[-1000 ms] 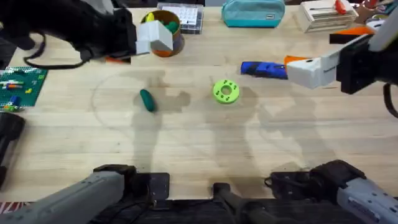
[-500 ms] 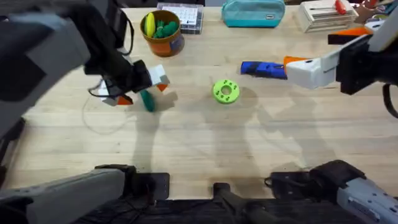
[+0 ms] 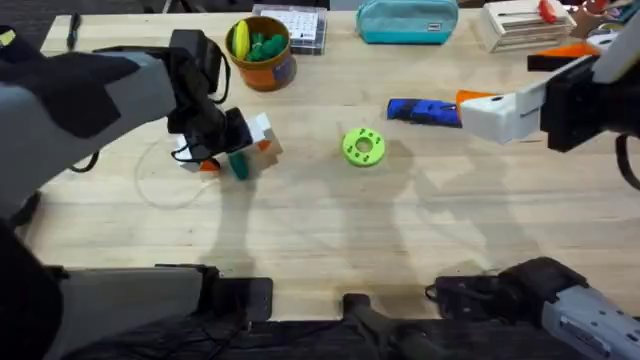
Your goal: Pick up the gripper from the table and insert it into the empty holder that is missing its gripper. Then pick up a screw, insert it into the mounting hole, and use the screwdriver to tighten it. Finally, clean up the table by picking up the vegetable and placing it into the bucket.
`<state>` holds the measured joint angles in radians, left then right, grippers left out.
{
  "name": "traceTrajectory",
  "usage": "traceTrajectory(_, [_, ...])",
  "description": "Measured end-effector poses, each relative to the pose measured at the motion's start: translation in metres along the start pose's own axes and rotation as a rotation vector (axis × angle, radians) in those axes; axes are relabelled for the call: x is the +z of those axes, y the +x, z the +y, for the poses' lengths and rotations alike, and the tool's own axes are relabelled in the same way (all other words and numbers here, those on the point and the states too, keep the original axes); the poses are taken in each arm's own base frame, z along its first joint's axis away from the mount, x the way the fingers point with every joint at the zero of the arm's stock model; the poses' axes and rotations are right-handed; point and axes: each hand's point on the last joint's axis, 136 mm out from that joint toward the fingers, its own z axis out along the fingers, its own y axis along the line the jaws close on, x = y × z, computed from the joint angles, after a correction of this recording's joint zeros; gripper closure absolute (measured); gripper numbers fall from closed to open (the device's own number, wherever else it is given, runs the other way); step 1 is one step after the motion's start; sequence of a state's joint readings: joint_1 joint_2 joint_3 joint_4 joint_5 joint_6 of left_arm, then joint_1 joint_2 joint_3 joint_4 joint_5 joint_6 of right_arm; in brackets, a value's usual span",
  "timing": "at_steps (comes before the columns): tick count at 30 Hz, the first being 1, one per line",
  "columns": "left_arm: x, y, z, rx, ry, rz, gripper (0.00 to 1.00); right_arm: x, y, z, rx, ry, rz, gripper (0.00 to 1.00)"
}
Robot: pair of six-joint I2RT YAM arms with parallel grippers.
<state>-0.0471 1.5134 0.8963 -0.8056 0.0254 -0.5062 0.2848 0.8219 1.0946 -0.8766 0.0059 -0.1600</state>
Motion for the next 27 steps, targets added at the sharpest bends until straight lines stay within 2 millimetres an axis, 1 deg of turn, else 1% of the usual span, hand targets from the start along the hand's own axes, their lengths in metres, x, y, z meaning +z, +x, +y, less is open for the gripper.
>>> traceTrajectory(14, [0.001, 0.001, 0.0, 0.0, -0.002, 0.007, 0.002, 0.0, 0.0, 0.0, 0.0, 0.0, 0.0, 0.024])
traceTrajectory(19, [0.001, 0.004, -0.001, -0.001, 0.009, 0.022, 0.002, 0.0, 0.0, 0.0, 0.0, 0.0, 0.0, 0.024])
traceTrajectory(24, [0.001, 0.015, 0.005, -0.003, -0.017, 0.067, 0.002, 0.0, 0.0, 0.0, 0.0, 0.0, 0.0, 0.024])
traceTrajectory(27, [0.0, 0.017, 0.01, -0.003, -0.045, 0.071, 0.002, 0.0, 0.0, 0.0, 0.0, 0.0, 0.0, 0.024])
